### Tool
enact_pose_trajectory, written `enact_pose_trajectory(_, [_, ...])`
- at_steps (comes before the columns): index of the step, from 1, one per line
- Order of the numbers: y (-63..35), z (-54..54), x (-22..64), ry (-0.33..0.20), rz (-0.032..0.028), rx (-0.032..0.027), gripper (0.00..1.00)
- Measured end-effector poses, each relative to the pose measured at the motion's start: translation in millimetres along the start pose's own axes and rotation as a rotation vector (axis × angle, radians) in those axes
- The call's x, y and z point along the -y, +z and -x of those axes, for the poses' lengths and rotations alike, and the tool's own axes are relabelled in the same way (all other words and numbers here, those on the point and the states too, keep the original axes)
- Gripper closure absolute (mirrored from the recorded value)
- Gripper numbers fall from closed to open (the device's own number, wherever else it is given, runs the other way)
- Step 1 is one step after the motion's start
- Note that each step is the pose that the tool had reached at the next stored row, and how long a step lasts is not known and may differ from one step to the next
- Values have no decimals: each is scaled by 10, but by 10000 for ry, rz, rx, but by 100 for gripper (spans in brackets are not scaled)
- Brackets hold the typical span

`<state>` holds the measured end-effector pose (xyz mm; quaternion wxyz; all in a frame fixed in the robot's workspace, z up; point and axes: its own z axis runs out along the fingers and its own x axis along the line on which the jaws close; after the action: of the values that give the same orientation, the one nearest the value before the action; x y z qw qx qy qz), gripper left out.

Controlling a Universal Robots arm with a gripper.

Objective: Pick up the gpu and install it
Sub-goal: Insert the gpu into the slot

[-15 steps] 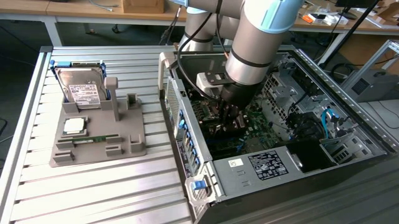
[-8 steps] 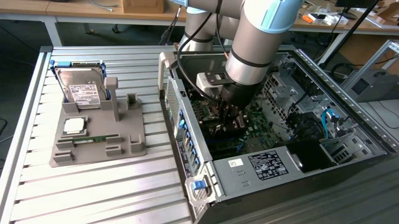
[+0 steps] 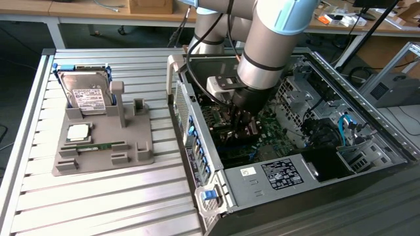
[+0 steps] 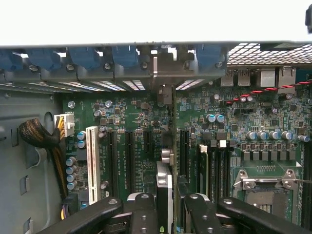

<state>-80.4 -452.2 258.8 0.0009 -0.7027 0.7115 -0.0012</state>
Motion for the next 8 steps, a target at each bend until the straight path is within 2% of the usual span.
enact_pose_trajectory(5, [-28, 17, 1, -3, -7, -14, 73])
enact_pose_trajectory(7, [-35, 16, 0, -3, -5, -53, 73])
enact_pose_trajectory(8, [-36, 17, -1, -3, -4, -94, 73])
